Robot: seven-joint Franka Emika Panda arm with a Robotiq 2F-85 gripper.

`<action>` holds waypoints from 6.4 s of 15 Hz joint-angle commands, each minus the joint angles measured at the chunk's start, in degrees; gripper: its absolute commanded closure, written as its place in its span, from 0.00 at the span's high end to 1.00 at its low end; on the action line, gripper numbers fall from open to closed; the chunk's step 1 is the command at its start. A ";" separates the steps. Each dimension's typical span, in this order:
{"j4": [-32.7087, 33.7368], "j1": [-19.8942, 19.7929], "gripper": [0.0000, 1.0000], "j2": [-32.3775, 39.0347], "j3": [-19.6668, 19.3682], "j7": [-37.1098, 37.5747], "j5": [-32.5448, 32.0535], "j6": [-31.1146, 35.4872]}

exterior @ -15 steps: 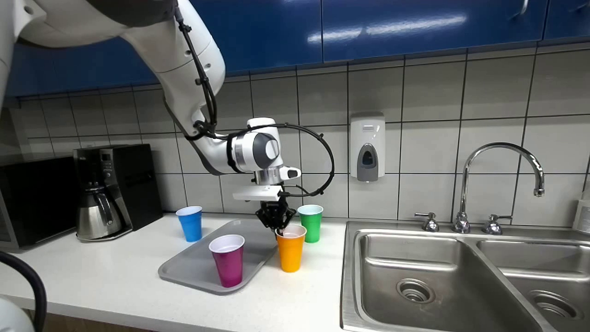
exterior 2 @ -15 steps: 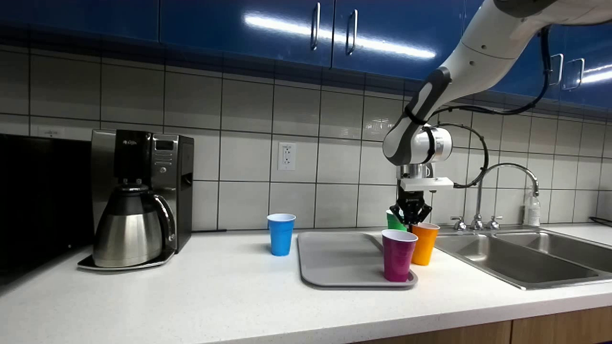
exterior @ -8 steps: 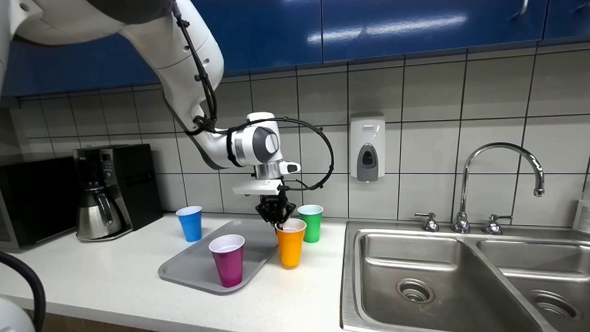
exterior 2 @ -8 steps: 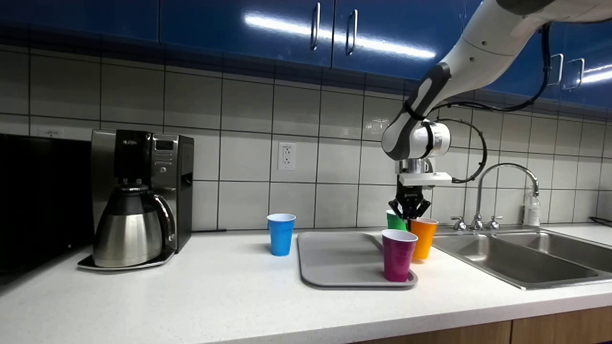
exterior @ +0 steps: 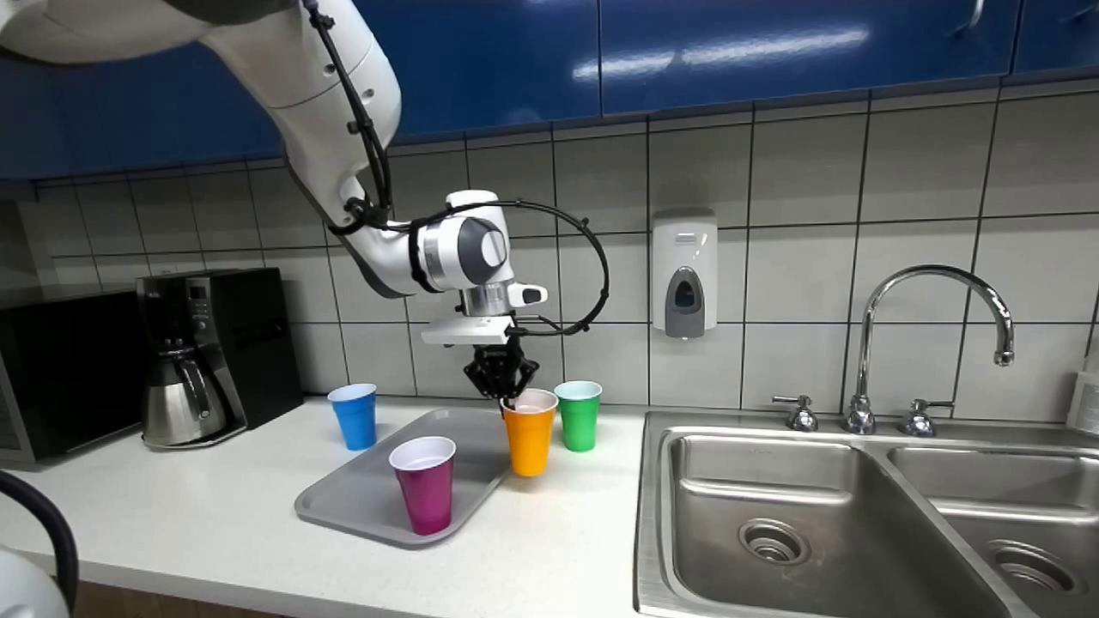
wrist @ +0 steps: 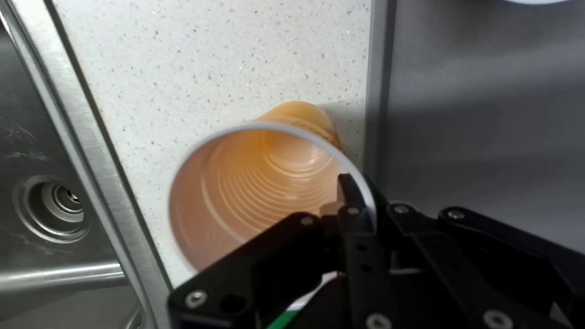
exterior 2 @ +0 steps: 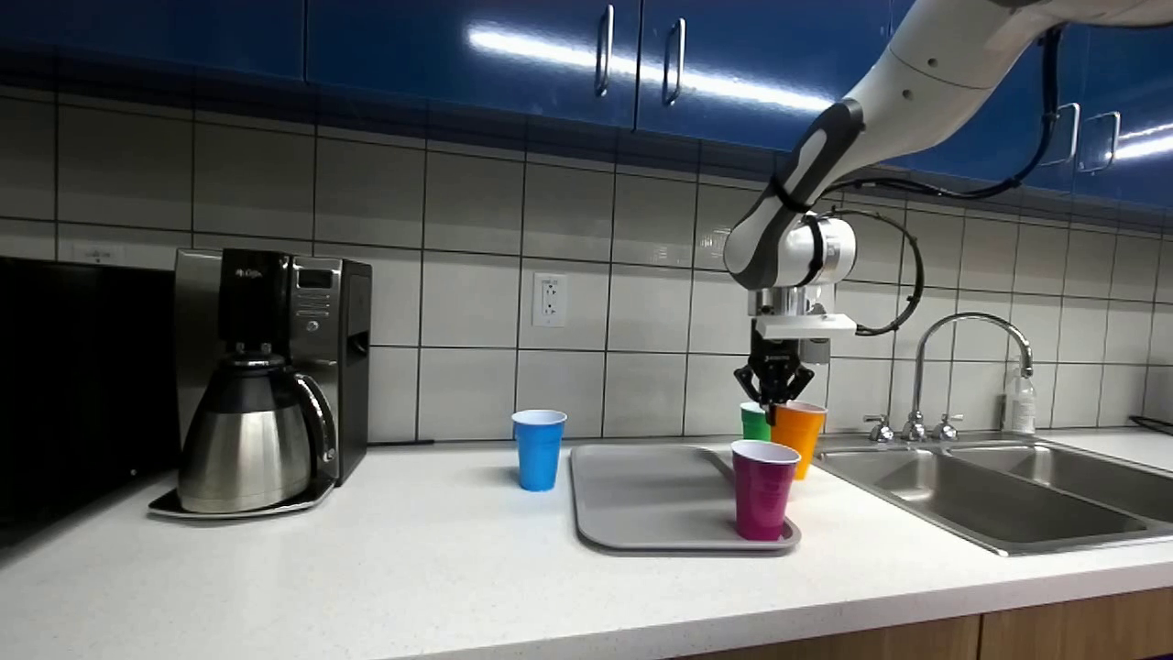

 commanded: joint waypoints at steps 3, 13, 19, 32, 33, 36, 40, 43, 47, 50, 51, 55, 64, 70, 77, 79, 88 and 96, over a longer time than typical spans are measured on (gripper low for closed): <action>0.03 0.73 0.01 -1.90 2.41 -0.24 0.02 -3.16; 0.30 3.21 0.01 -1.48 4.10 0.31 -1.06 -3.44; 0.73 4.47 0.01 -0.46 4.49 0.87 -1.67 -3.34; 1.08 6.12 0.01 2.54 4.26 2.11 -4.11 -0.40; 1.15 6.18 0.01 2.71 4.28 2.15 -4.18 -0.09; 1.20 6.47 0.01 3.31 4.15 2.40 -4.46 0.85; 1.05 6.72 0.01 3.95 4.05 2.68 -4.73 1.95; 1.04 6.84 0.01 4.14 3.96 2.70 -4.79 2.44; 0.94 7.03 0.29 4.30 3.76 3.15 -5.14 2.65; 0.90 7.05 0.49 4.38 3.74 3.36 -5.51 2.48; 0.87 7.05 0.58 4.37 3.74 3.40 -5.61 2.44; 0.86 6.62 0.86 3.95 4.13 2.67 -4.86 1.78; 1.37 5.54 1.00 1.45 5.10 0.71 -1.83 0.50; 3.16 4.42 1.00 -0.18 4.97 -0.88 -0.42 -1.06; 8.71 1.98 1.00 1.53 4.14 -1.24 -0.15 -3.80; 10.96 1.17 1.00 2.77 3.82 -1.07 -0.06 -4.97; 23.00 -1.23 1.00 10.63 2.42 -0.52 0.07 -9.80; 33.79 -2.62 1.00 18.83 1.62 -0.14 0.04 -13.44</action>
